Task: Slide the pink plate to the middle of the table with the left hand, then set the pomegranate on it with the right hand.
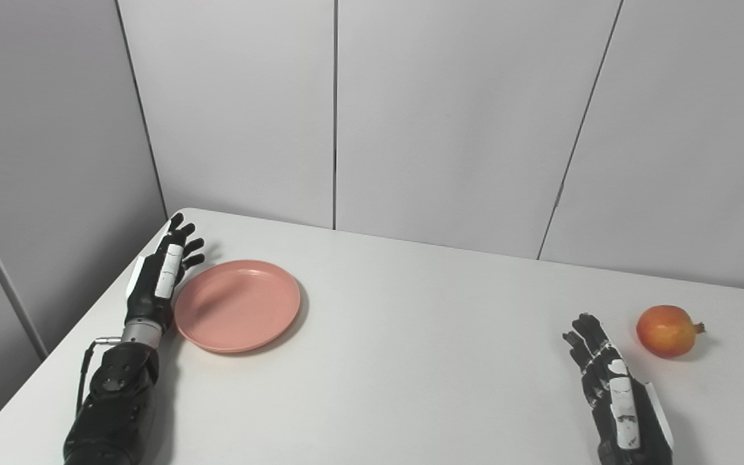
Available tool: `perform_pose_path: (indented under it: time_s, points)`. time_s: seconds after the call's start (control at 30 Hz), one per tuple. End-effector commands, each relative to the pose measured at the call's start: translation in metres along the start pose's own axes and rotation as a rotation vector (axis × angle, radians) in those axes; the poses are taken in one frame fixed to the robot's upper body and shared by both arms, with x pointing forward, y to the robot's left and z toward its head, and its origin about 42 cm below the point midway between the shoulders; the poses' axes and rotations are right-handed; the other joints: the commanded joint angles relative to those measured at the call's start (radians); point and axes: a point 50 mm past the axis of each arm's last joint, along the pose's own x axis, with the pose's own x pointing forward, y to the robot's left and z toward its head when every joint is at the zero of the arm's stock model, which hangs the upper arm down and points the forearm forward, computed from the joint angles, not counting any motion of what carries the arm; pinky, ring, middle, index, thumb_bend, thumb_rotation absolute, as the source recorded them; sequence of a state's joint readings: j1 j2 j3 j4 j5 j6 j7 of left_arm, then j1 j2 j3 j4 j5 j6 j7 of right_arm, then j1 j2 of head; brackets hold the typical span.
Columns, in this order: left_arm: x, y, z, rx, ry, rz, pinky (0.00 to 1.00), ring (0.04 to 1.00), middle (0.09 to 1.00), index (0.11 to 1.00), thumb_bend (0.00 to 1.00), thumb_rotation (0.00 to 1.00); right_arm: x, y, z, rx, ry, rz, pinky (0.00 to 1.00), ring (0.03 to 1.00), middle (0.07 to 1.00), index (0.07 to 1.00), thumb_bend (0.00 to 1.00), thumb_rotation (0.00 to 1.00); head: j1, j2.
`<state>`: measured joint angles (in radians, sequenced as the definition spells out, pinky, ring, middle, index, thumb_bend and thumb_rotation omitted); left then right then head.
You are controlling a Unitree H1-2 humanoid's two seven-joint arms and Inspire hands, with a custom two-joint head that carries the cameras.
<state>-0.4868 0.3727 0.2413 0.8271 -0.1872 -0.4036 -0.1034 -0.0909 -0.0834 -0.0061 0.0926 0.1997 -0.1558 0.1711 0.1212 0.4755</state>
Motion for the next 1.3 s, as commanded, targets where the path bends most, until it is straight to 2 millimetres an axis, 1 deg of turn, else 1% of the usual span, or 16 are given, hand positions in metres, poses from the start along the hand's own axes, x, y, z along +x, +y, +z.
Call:
perform_pose_path:
  time_s: [0.0, 0.1, 0.2, 0.43, 0.6, 0.7, 0.8, 0.97, 1.13, 1.2, 1.27]
  points:
    - [-0.005, -0.010, -0.004, -0.038, 0.013, -0.016, 0.79, 0.885, 0.958, 0.985, 0.93, 0.95, -0.029, -0.002, -0.027, 0.016, 0.121, -0.024, 1.00, 0.931, 0.941, 0.921, 0.81, 0.94, -0.001, 0.002]
    - [-0.003, -0.012, 0.003, -0.061, 0.026, -0.022, 0.77, 0.895, 0.964, 0.987, 0.98, 0.95, -0.028, -0.001, -0.026, 0.016, 0.119, -0.026, 1.00, 0.928, 0.940, 0.918, 0.82, 0.94, -0.004, 0.006]
    - [-0.001, -0.014, 0.009, -0.081, 0.040, -0.020, 0.76, 0.896, 0.963, 0.986, 0.99, 0.94, -0.028, 0.000, -0.026, 0.023, 0.118, -0.026, 1.00, 0.927, 0.937, 0.916, 0.82, 0.93, -0.007, 0.008]
    - [0.007, -0.019, 0.012, -0.177, 0.072, -0.019, 0.77, 0.912, 0.966, 0.996, 0.95, 0.94, -0.028, 0.002, -0.023, 0.024, 0.113, -0.022, 1.00, 0.924, 0.938, 0.914, 0.82, 0.93, -0.010, 0.016]
    - [0.009, -0.027, 0.017, -0.189, 0.072, -0.034, 0.75, 0.887, 0.941, 0.981, 0.91, 0.95, -0.028, 0.003, -0.022, 0.022, 0.108, -0.022, 1.00, 0.924, 0.939, 0.910, 0.83, 0.92, -0.013, 0.023]
    - [0.010, -0.035, 0.019, -0.204, 0.085, -0.044, 0.75, 0.877, 0.932, 0.978, 0.90, 0.94, -0.028, 0.003, -0.022, 0.024, 0.110, -0.024, 1.00, 0.923, 0.940, 0.910, 0.83, 0.92, -0.013, 0.023]
    - [0.010, -0.041, 0.020, -0.199, 0.096, -0.049, 0.74, 0.870, 0.925, 0.977, 0.89, 0.95, -0.028, 0.003, -0.022, 0.024, 0.110, -0.024, 1.00, 0.922, 0.938, 0.906, 0.82, 0.92, -0.013, 0.023]
    - [0.006, -0.057, 0.023, -0.223, 0.104, -0.076, 0.72, 0.871, 0.935, 0.992, 0.90, 0.94, -0.027, 0.004, -0.022, 0.024, 0.112, -0.025, 1.00, 0.918, 0.934, 0.907, 0.83, 0.92, -0.019, 0.031]
    - [0.002, -0.072, 0.023, -0.266, 0.118, -0.092, 0.71, 0.869, 0.928, 0.988, 0.87, 0.93, -0.027, 0.006, -0.020, 0.010, 0.116, -0.022, 1.00, 0.924, 0.939, 0.908, 0.83, 0.94, -0.022, 0.034]
    - [0.001, -0.077, 0.024, -0.277, 0.123, -0.101, 0.72, 0.872, 0.934, 0.996, 0.91, 0.92, -0.027, 0.007, -0.019, 0.011, 0.115, -0.025, 1.00, 0.921, 0.933, 0.904, 0.83, 0.93, -0.024, 0.034]
    - [0.000, -0.083, 0.022, -0.290, 0.136, -0.112, 0.72, 0.868, 0.932, 0.994, 0.91, 0.92, -0.026, 0.008, -0.019, 0.011, 0.116, -0.026, 1.00, 0.921, 0.932, 0.901, 0.83, 0.93, -0.024, 0.034]
